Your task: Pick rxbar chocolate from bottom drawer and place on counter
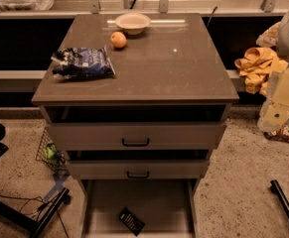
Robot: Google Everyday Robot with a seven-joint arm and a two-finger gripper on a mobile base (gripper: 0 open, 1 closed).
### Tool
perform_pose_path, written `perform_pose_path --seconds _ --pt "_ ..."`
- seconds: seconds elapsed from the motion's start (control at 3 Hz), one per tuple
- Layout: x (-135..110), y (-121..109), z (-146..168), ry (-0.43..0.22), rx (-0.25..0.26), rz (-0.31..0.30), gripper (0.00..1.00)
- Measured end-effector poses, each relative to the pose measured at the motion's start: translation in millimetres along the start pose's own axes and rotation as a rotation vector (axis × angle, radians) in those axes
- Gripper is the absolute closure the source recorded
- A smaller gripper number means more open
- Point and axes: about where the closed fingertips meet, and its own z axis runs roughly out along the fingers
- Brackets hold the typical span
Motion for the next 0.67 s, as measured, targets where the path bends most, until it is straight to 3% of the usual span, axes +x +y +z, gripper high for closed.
perform_pose_path --seconds 0.33,0.67 --pt "0 0 0 0.000 0.000 0.000 0.00" --pt "-8 0 24 -0.067 -0.040 0.015 0.00"
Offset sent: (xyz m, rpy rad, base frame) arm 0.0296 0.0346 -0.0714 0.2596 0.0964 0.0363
